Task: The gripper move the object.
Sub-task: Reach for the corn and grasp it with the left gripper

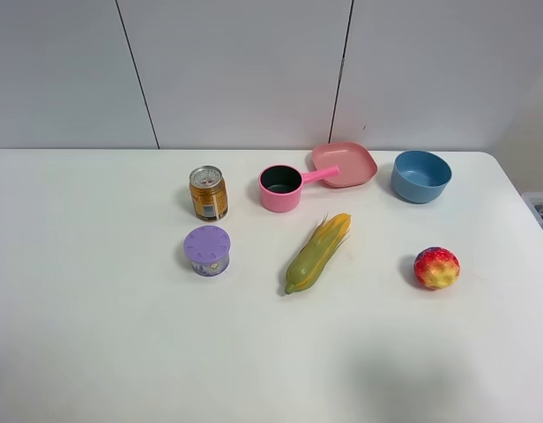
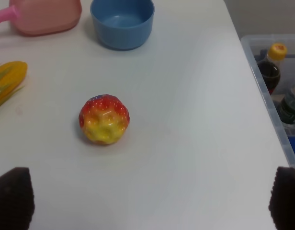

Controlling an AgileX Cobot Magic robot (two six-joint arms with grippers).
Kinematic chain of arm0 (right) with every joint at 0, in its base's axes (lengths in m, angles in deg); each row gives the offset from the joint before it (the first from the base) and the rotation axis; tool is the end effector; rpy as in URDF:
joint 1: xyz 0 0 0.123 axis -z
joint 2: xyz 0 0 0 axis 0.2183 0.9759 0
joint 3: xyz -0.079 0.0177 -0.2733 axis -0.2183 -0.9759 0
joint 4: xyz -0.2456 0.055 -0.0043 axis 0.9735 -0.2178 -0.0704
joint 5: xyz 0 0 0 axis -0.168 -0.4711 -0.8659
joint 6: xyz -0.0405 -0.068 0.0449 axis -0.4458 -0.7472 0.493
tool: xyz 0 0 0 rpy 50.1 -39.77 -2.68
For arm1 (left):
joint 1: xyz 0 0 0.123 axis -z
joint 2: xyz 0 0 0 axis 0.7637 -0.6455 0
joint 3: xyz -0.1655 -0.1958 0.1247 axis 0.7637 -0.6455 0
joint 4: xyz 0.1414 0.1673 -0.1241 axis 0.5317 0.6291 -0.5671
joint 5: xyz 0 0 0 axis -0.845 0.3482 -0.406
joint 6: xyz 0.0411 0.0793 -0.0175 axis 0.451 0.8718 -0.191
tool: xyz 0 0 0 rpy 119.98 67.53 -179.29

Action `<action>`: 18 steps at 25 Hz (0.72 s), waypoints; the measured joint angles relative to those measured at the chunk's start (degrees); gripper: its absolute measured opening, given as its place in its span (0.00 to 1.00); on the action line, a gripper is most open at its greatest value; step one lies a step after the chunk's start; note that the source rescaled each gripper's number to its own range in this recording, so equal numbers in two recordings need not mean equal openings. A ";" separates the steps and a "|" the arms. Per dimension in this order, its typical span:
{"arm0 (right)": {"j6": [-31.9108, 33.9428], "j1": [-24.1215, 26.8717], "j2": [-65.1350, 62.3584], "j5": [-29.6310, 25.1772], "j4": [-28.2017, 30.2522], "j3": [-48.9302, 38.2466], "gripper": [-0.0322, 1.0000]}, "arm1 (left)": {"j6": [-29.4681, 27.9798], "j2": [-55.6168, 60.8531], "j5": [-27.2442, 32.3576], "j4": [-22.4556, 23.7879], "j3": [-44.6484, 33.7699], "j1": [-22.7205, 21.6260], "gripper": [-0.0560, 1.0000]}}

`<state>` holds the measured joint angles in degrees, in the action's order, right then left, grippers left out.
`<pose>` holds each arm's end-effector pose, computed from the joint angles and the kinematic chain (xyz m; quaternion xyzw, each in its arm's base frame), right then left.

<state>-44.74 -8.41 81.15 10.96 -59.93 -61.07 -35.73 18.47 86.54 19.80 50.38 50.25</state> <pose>-0.0055 0.0001 0.2765 0.0092 0.8548 -0.0351 0.5177 -0.0069 -0.0133 0.2806 0.0686 0.8420 -0.0479 0.5330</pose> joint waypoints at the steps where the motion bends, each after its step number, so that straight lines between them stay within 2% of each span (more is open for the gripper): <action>1: 0.00 0.00 0.00 0.00 -0.30 0.00 1.00 | 0.00 0.00 0.00 0.00 0.00 0.00 1.00; 18: 0.00 0.00 0.00 0.00 -0.30 0.00 1.00 | -0.05 0.00 0.00 0.00 0.00 0.00 1.00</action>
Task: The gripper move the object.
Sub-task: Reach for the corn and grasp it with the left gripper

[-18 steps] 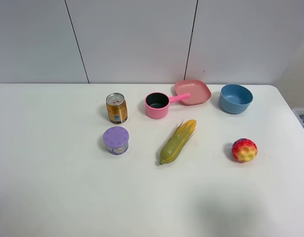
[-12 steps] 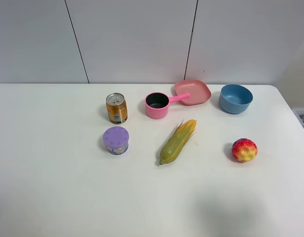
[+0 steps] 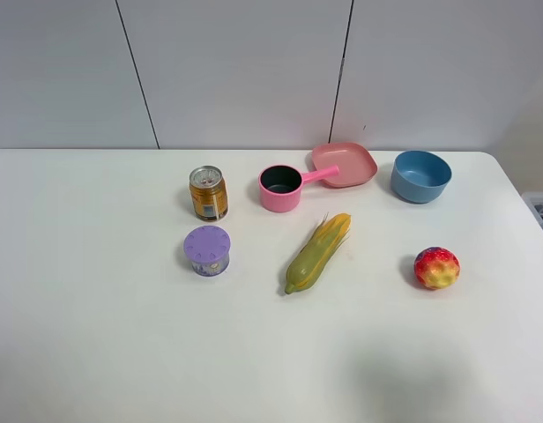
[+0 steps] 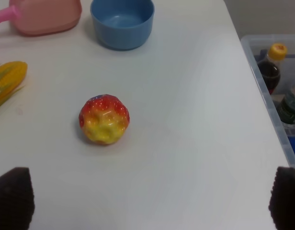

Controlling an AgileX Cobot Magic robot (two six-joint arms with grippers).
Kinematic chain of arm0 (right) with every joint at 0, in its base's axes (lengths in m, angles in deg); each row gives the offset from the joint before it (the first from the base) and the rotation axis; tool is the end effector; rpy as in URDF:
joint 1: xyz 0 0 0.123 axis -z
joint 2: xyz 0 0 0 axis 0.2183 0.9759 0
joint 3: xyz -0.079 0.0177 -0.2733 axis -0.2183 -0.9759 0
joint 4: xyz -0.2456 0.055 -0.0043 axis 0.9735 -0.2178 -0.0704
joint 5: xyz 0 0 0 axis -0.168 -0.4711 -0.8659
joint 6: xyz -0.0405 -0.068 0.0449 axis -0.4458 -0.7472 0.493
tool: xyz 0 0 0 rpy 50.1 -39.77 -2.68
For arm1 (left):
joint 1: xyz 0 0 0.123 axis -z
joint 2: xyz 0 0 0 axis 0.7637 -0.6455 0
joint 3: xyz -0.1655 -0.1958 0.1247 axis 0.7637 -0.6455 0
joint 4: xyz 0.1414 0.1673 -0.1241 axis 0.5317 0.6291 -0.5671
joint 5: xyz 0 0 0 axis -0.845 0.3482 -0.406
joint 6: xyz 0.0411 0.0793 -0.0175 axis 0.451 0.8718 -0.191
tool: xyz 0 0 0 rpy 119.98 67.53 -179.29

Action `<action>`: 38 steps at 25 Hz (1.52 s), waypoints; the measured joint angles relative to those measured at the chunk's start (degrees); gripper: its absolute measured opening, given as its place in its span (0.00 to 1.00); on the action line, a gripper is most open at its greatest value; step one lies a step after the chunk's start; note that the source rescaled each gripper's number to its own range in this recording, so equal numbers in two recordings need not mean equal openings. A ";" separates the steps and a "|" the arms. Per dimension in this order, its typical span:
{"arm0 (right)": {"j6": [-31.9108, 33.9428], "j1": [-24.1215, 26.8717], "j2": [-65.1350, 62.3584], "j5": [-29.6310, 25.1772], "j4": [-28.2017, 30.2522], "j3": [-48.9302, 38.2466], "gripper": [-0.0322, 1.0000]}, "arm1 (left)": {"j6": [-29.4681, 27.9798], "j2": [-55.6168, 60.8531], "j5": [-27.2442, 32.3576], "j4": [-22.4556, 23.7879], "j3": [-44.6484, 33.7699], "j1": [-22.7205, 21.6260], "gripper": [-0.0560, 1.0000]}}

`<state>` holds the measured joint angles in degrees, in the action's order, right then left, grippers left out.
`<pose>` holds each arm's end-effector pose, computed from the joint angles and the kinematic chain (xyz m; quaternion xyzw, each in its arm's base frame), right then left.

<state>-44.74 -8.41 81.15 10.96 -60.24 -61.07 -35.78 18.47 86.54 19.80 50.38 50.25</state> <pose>-0.0055 0.0005 0.2765 0.0091 0.8548 -0.0324 0.5179 -0.0069 -0.0133 0.2806 0.0683 0.8420 -0.0481 0.5330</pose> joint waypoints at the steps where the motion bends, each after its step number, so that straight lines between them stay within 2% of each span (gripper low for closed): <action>1: 0.00 0.00 0.00 0.00 0.00 0.00 1.00 | 0.00 0.00 0.00 0.00 0.00 0.00 1.00; 9: 0.00 0.00 0.00 0.00 0.00 0.00 1.00 | 0.00 -0.59 0.00 0.00 0.00 0.00 1.00; 15: 0.00 0.00 0.00 0.00 0.00 0.00 1.00 | 1.17 -11.82 -0.09 0.00 3.19 0.00 1.00; 23: 0.00 0.00 0.00 0.00 0.00 0.00 1.00 | 5.72 -40.66 -2.28 -0.06 20.89 0.00 1.00; 24: 0.00 0.00 0.00 0.00 0.00 0.00 1.00 | 7.47 -48.23 -3.10 -0.21 26.46 0.00 1.00; 26: 0.00 0.00 0.00 0.00 0.00 0.00 1.00 | 8.92 -54.74 -3.73 -0.26 31.87 0.77 1.00; 30: 0.00 0.00 0.00 0.00 0.30 0.00 1.00 | 10.39 -67.44 -4.43 -0.13 43.59 6.96 1.00; 33: 0.00 0.00 0.00 0.00 0.00 0.00 1.00 | 10.47 -75.89 -4.62 -0.09 51.54 14.05 1.00; 38: 0.00 0.00 0.00 0.00 0.00 0.00 1.00 | 5.82 -86.93 -4.62 -0.14 61.25 24.72 1.00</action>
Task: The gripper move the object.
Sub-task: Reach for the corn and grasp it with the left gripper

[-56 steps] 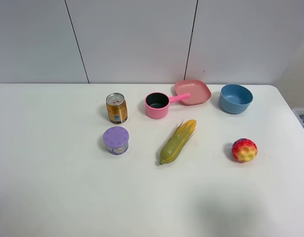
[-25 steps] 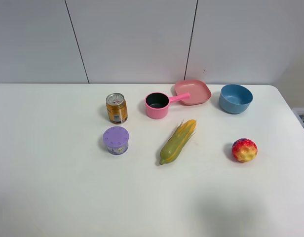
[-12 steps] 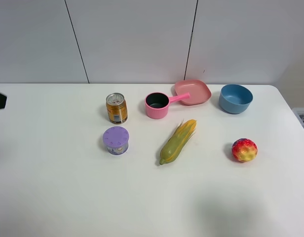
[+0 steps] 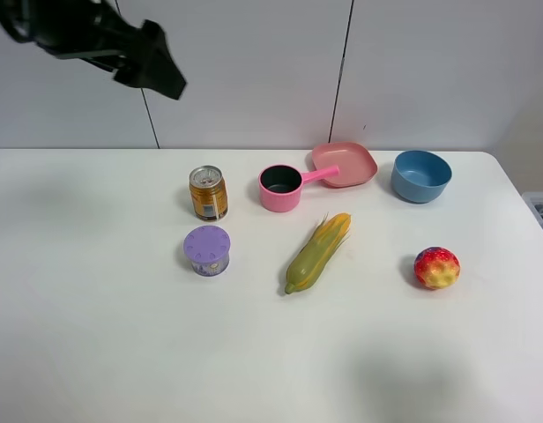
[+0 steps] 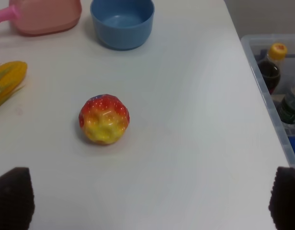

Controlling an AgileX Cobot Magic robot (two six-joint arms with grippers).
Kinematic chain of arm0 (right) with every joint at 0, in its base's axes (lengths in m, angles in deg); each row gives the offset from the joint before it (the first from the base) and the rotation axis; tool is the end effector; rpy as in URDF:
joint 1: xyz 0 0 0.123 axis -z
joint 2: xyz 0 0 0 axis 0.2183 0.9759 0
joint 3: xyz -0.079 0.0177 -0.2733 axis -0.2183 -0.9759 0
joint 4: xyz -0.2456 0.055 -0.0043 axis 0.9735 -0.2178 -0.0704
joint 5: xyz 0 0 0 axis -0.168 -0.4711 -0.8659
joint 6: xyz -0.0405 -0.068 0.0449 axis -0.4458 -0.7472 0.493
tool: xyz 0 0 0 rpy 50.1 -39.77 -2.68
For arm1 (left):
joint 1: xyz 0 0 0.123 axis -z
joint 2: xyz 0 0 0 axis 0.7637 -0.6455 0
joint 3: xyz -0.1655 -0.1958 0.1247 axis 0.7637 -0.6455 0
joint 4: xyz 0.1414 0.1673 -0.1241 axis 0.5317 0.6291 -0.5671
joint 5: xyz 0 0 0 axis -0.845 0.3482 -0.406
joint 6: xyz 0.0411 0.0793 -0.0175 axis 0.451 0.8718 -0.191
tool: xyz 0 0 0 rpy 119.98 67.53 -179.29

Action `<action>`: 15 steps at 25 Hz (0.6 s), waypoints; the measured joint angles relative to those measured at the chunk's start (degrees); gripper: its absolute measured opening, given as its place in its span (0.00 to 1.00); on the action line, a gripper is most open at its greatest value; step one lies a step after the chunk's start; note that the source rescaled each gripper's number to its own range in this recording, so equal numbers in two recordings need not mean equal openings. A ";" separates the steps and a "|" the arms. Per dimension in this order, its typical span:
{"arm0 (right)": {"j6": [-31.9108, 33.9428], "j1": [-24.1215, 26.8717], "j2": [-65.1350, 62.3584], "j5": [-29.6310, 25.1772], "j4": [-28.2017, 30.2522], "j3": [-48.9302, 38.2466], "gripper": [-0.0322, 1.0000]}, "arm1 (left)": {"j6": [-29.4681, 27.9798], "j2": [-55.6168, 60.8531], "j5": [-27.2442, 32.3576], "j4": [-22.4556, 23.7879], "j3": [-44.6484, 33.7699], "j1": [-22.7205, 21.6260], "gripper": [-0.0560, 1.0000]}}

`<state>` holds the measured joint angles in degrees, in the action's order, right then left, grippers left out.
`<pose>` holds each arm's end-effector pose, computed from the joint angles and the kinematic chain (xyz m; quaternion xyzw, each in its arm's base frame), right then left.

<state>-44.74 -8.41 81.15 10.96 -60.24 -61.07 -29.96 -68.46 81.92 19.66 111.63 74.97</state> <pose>-0.0055 0.0005 0.2765 0.0091 0.8548 -0.0324 0.5179 0.2917 -0.1513 0.4010 0.2941 0.8793 -0.1184 0.3554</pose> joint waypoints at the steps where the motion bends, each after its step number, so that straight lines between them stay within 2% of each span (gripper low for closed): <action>1: 0.00 0.00 0.00 0.00 0.00 0.00 1.00 | -1.36 -1.73 0.00 0.00 1.27 1.65 1.00; 8: 0.00 0.00 0.00 0.00 0.30 0.00 1.00 | -3.17 -12.61 -0.49 -0.11 7.05 13.09 1.00; 15: 0.00 0.00 0.00 0.00 0.00 0.00 1.00 | -3.82 -22.31 -6.55 -1.89 7.14 19.09 1.00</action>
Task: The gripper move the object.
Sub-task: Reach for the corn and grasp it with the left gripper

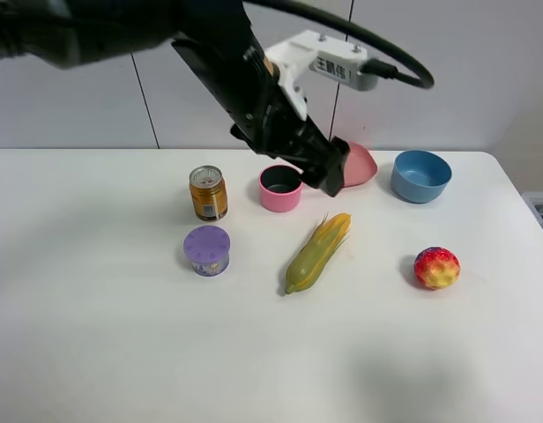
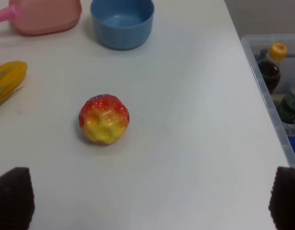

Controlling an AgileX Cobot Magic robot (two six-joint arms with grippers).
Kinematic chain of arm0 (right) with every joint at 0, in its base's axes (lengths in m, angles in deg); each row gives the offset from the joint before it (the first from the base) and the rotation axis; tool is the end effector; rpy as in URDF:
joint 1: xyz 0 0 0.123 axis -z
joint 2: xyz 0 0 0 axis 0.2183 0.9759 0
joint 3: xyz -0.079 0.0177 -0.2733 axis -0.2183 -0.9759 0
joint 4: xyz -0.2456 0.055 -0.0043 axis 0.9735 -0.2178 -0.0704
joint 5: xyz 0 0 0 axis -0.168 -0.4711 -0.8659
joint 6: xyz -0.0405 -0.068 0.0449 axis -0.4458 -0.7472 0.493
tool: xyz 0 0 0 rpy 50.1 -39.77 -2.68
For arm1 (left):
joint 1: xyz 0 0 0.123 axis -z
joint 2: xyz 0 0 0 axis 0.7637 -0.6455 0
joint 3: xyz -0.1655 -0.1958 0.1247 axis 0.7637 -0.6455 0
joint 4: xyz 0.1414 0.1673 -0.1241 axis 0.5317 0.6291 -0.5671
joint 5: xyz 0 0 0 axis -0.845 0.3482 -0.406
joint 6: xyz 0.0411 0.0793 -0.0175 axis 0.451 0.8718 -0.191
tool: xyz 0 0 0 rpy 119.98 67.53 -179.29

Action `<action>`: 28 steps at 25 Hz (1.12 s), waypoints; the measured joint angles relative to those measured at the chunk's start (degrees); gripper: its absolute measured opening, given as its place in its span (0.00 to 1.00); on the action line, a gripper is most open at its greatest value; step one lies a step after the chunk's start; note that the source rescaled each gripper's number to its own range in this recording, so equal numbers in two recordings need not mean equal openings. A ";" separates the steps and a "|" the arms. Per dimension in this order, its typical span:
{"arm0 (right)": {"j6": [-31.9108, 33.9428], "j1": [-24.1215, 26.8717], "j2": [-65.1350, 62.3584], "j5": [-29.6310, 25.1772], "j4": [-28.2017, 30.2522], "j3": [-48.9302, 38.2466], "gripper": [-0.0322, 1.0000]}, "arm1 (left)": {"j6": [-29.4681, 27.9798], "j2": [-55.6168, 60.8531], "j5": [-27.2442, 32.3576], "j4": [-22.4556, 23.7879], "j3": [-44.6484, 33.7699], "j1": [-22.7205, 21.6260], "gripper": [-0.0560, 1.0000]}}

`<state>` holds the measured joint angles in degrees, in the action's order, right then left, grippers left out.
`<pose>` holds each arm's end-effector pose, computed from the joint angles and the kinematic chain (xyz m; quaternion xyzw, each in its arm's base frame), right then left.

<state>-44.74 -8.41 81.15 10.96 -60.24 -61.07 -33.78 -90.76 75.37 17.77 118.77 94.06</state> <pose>-0.0055 0.0005 0.2765 0.0091 0.8548 -0.0324 0.5179 0.2990 -0.3110 0.2973 0.3994 0.8633 -0.1754 0.2539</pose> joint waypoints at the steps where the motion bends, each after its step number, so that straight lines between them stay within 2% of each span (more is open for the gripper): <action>1: 0.00 0.00 0.00 0.00 0.00 0.00 1.00 | -0.22 -1.49 -1.40 -0.41 0.00 0.56 1.00; 6: 0.00 0.00 0.00 0.00 0.00 0.00 1.00 | -1.26 -7.65 -8.81 -1.39 0.00 1.88 1.00; 14: 0.00 0.00 0.00 0.00 0.00 0.00 1.00 | -12.03 -13.70 -15.79 -0.21 0.00 1.95 1.00; 21: 0.00 0.00 0.00 0.00 0.00 0.00 1.00 | -14.69 -17.03 -17.05 3.04 0.00 1.95 1.00; 28: 0.00 0.00 0.00 0.00 0.00 0.00 1.00 | -14.89 -20.32 -16.39 3.28 0.05 1.95 1.00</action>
<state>-44.74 -8.41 81.15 10.96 -60.24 -61.07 -48.66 -111.08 58.98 21.05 118.82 96.01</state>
